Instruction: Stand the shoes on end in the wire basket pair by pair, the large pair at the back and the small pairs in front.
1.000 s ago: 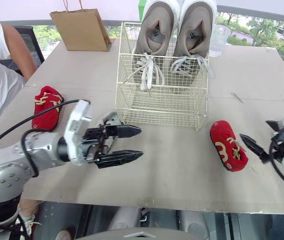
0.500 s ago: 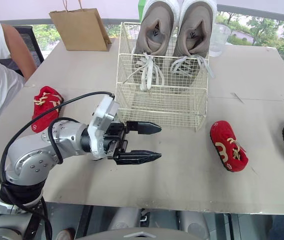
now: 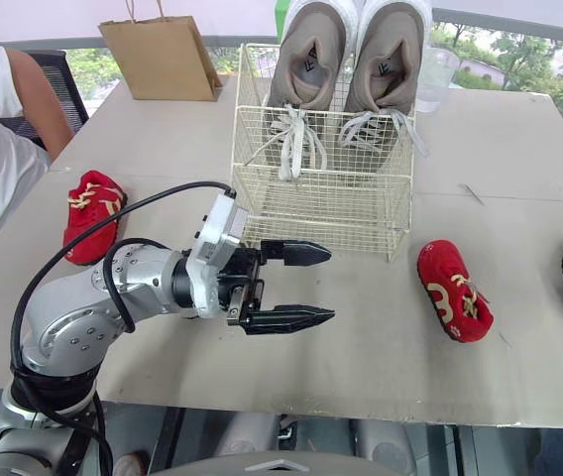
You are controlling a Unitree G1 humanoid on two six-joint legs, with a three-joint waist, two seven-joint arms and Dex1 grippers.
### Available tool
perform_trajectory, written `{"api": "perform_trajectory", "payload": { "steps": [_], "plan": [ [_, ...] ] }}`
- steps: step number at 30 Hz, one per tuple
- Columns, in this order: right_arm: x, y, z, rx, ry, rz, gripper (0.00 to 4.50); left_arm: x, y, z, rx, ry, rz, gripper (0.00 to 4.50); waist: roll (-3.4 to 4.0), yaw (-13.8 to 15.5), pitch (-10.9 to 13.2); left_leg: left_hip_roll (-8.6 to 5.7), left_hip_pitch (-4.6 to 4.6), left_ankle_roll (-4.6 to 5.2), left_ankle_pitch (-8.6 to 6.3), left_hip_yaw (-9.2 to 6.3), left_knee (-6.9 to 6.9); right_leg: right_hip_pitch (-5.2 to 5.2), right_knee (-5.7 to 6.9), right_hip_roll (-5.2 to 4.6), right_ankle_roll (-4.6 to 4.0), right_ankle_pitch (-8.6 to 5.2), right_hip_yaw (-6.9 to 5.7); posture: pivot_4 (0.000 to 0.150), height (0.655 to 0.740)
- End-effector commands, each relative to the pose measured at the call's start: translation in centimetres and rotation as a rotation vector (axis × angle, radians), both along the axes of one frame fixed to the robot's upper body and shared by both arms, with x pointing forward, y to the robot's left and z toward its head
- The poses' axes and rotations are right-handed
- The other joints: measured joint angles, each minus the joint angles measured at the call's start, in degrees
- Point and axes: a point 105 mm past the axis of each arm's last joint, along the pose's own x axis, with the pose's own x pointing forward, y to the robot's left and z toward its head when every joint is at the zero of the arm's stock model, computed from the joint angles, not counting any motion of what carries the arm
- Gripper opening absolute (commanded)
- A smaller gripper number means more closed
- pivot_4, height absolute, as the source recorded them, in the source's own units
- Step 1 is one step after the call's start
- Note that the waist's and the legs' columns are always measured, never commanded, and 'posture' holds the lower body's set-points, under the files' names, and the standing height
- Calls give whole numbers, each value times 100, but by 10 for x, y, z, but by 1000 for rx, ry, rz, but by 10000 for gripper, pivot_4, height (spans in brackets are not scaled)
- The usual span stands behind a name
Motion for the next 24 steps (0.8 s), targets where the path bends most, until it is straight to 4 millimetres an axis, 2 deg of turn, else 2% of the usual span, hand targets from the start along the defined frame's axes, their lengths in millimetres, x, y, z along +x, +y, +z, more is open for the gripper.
{"api": "perform_trajectory", "payload": {
  "steps": [1,4,5,6,8,14,18,20,22,24],
  "plan": [
    [8,1,2,-3,-19,16,29692,-3,0,7,-15,-30,-5,45000,0,-1,0,0,0,0,0,0,0,0,0,0,0,0,-1,1500,7400],
    [13,1,-5,-10,2,18,22384,-2,1,8,-15,-30,1,45000,0,-6,0,0,0,0,0,0,0,0,0,0,0,0,0,1500,7400],
    [15,-1,-8,-15,10,14,15330,-1,1,8,-15,-30,3,45000,1,-8,0,0,0,0,0,0,0,0,0,0,0,0,0,1500,7400],
    [17,-2,-11,-19,19,16,11681,0,1,8,-15,-29,5,45000,1,-6,0,0,1,0,0,2,0,0,0,0,0,0,2,1500,7400],
    [19,-3,-14,-27,28,18,823,1,2,8,-13,-29,11,45000,1,-5,0,0,1,0,0,2,0,0,0,0,0,0,1,1500,7400],
    [15,-5,-3,-126,-5,87,823,8,6,9,-27,-14,32,45000,-4,-6,-2,0,3,0,0,5,1,2,-1,0,1,1,4,1500,7400],
    [11,8,35,-210,-154,214,823,13,7,21,-106,36,24,45000,9,16,3,0,1,0,0,2,1,1,1,-1,2,1,1,1500,7400],
    [10,34,61,-284,-264,411,823,15,9,30,-152,80,2,45000,16,11,6,0,-2,0,0,1,1,-2,1,-1,3,0,1,1500,7400],
    [3,75,91,-306,-350,643,823,19,12,43,-184,116,-16,45000,24,-43,10,1,-1,0,0,1,1,-4,2,3,4,0,0,1500,7400],
    [-4,99,105,-318,-368,780,823,23,16,52,-204,142,-22,45000,24,-77,10,6,3,-1,0,2,1,-4,4,8,5,0,-4,1500,7400]
  ]
}}
